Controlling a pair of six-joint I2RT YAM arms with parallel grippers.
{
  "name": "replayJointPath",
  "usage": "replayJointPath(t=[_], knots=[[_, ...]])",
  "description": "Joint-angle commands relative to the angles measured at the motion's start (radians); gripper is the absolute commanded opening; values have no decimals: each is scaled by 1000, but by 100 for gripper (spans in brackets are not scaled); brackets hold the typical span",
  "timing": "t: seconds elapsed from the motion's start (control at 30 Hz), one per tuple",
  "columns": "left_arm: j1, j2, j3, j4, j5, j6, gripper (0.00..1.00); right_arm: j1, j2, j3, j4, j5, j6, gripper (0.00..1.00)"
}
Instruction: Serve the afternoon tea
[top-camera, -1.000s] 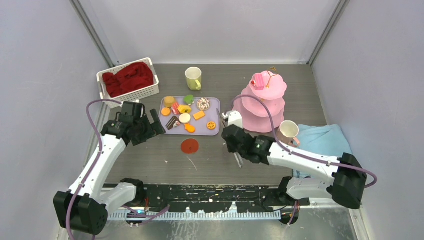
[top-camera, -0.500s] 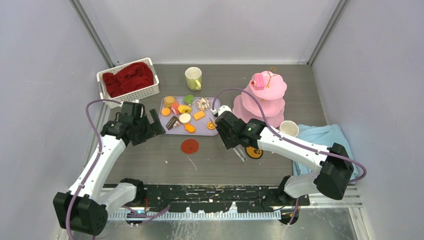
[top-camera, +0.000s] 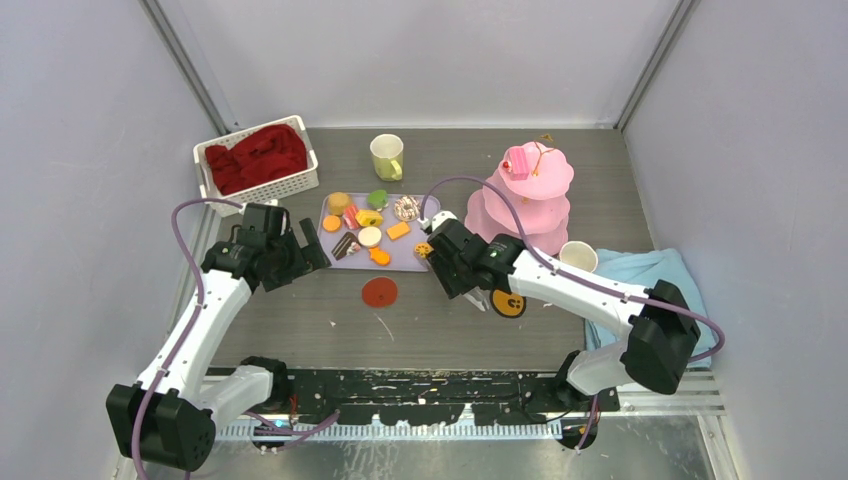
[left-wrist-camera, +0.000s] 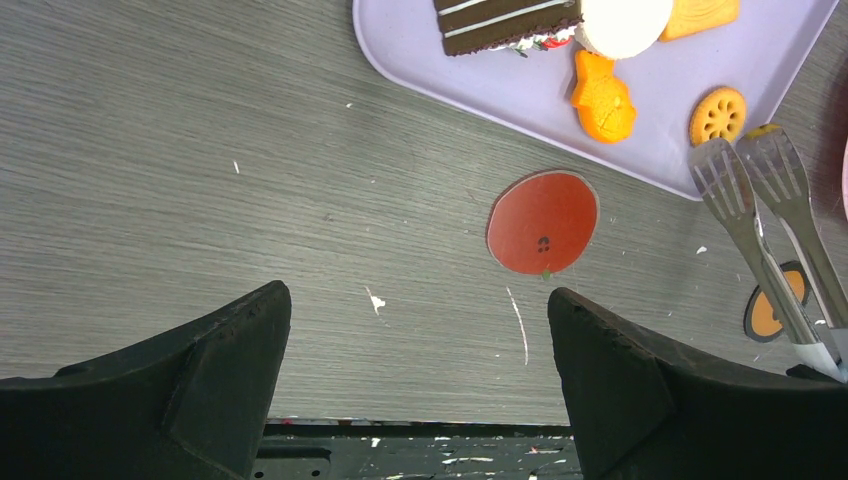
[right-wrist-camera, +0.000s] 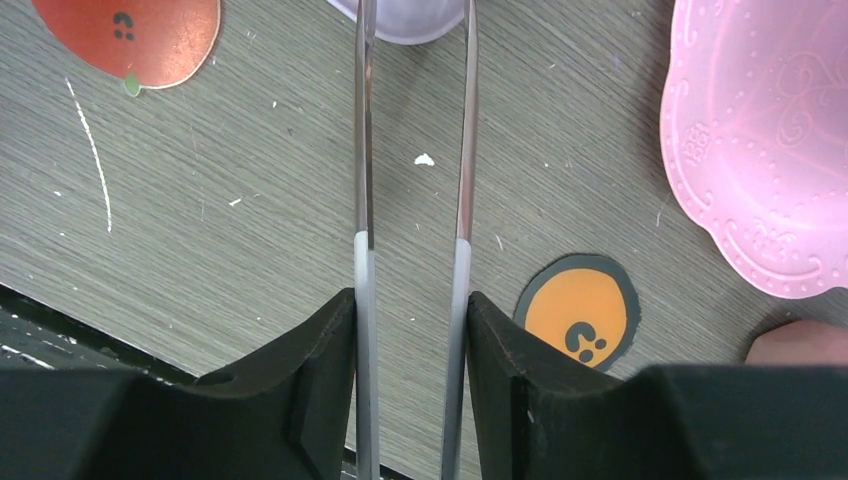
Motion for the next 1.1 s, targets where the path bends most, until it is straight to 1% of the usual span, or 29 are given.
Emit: replayJointPath(t=[0.0,0.43,0.57,0.63,0.7,0.83,0.97,1.07], knots=[[-4,-1,14,32,-12,10,100,-7,10,42,64,-12,-15,47],[-4,-2,9,34,-14,10,99,-36,42,28,124,-11,-16,51],[-5,-3,7,35,-13,10,99,-44,60,22,142,-12,-18,51],[-4,-3,5,37,-14,8,99,-47,64,17,150,-49,-17,51],[-5,0,4,37,-14,8,99,-49,64,16,153,-61,-14,49],[-4,-4,3,36,-15,9,99,-50,45,12,158,-87,-7,41],[-4,-5,2,35,-15,10,99,-49,18,12,156,-98,0,38],[-4,-9,3,34,-17,10,99,-49,-11,24,142,-78,2,36]])
